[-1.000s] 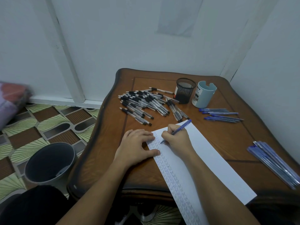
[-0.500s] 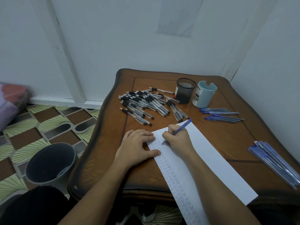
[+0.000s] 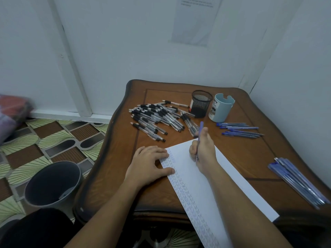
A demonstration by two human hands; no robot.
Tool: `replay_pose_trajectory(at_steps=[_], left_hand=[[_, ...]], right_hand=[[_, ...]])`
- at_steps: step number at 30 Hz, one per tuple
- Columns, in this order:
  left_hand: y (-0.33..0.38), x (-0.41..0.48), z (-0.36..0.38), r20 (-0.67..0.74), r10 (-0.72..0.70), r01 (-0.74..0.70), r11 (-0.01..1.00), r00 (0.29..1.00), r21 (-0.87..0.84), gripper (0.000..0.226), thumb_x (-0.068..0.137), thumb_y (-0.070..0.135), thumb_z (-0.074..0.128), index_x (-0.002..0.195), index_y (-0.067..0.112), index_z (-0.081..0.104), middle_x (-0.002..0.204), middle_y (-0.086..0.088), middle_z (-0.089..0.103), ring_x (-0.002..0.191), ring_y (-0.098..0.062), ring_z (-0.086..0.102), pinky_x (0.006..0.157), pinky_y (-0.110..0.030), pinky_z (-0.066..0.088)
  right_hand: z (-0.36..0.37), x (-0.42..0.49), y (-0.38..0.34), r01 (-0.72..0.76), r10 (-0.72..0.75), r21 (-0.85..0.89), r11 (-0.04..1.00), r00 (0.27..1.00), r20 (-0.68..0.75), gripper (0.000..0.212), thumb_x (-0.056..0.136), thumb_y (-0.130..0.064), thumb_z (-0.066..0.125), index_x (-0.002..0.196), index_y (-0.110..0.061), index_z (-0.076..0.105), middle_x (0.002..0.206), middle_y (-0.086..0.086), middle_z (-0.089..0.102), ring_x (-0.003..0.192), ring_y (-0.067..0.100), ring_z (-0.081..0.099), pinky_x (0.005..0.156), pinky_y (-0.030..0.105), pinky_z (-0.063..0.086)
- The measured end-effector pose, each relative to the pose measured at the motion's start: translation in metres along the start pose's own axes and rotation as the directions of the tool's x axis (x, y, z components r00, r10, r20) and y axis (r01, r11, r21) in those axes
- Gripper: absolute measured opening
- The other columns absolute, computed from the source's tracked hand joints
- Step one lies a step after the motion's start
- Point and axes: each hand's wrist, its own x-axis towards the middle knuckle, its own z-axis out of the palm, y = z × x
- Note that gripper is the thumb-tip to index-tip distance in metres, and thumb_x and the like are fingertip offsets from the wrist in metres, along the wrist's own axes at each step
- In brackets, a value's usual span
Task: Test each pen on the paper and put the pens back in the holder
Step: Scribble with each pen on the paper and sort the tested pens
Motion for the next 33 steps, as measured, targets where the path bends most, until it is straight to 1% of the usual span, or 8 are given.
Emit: replay_pose_trajectory(at_steps=[3,7,9,13,17,26,29,33], left_hand=[[0.001,-0.001,-0.001,0.017,-0.019,0.019,1.0,1.0,0.006,0.063,0.075,0.071,0.06,0.128,0.038,0.058,0.139,0.022,0.047,0.133,-0.001,0.033,0.117,-0.037,0.012],[0.002,-0.001,-0.002,0.023,-0.019,0.019,1.0,1.0,0.009,0.064,0.075,0.073,0.059,0.129,0.039,0.057,0.139,0.022,0.047,0.133,0.0,0.033,0.117,-0.037,0.011],[0.001,-0.001,-0.003,0.032,-0.019,0.019,1.0,0.999,0.005,0.069,0.072,0.078,0.055,0.129,0.039,0.057,0.139,0.022,0.047,0.133,-0.001,0.033,0.116,-0.038,0.011],[-0.002,-0.001,-0.002,0.025,0.008,-0.008,1.0,1.0,0.015,0.096,0.054,0.098,0.032,0.126,0.041,0.059,0.135,0.024,0.049,0.13,0.001,0.036,0.115,-0.037,0.014],[-0.001,0.0,-0.001,-0.013,0.022,-0.022,1.0,1.0,0.01,0.107,0.048,0.102,0.02,0.123,0.039,0.061,0.132,0.024,0.051,0.128,0.0,0.038,0.113,-0.037,0.016],[-0.007,0.004,0.007,-0.063,0.036,-0.036,0.999,0.997,0.003,0.095,0.052,0.101,0.031,0.115,0.039,0.067,0.125,0.024,0.057,0.124,-0.002,0.046,0.11,-0.042,0.026],[-0.007,0.006,0.008,-0.066,0.04,-0.04,0.999,0.997,-0.002,0.095,0.052,0.101,0.031,0.114,0.039,0.067,0.124,0.025,0.057,0.123,-0.003,0.047,0.11,-0.043,0.027],[-0.007,0.007,0.008,-0.061,0.04,-0.039,0.999,0.997,0.009,0.096,0.052,0.101,0.03,0.115,0.039,0.067,0.125,0.024,0.057,0.124,-0.003,0.046,0.111,-0.043,0.027]], right_hand=[[-0.001,0.001,-0.003,0.034,-0.032,-0.05,0.998,0.999,0.04,0.031,0.107,-0.037,0.033,0.116,-0.014,0.052,0.048,0.003,0.041,0.039,0.015,0.033,0.04,0.025,0.025],[-0.008,-0.002,-0.015,-0.053,0.056,-0.031,0.998,0.994,0.098,0.027,0.108,-0.031,0.034,0.112,-0.014,0.055,0.055,0.005,0.046,0.043,0.016,0.038,0.043,0.027,0.028],[-0.018,0.0,-0.026,-0.045,0.072,-0.206,0.978,0.989,0.127,0.026,0.107,-0.029,0.037,0.113,-0.014,0.058,0.066,0.004,0.053,0.049,0.015,0.045,0.048,0.03,0.036],[-0.073,0.013,-0.046,0.13,-0.077,-0.715,0.687,0.991,0.106,0.024,0.104,-0.017,0.044,0.122,-0.02,0.059,0.093,-0.002,0.061,0.067,0.011,0.052,0.056,0.022,0.044],[-0.161,0.012,-0.066,0.159,-0.273,-0.869,0.468,0.962,0.029,0.028,0.097,-0.013,0.058,0.124,-0.014,0.066,0.115,0.005,0.068,0.096,0.021,0.061,0.076,0.026,0.044],[-0.291,-0.015,-0.066,-0.223,-0.127,-0.844,0.487,0.938,-0.321,0.016,0.093,-0.005,0.061,0.108,-0.004,0.066,0.113,0.02,0.067,0.097,0.029,0.059,0.085,0.032,0.042],[-0.298,-0.02,-0.056,-0.241,-0.132,-0.866,0.437,0.936,-0.327,0.02,0.096,-0.013,0.056,0.111,-0.006,0.068,0.111,0.018,0.068,0.091,0.025,0.056,0.083,0.031,0.043],[-0.297,-0.017,-0.057,-0.229,-0.207,-0.887,0.402,0.921,-0.331,0.019,0.096,-0.019,0.053,0.091,-0.011,0.069,0.099,0.019,0.07,0.086,0.029,0.059,0.076,0.031,0.042]])
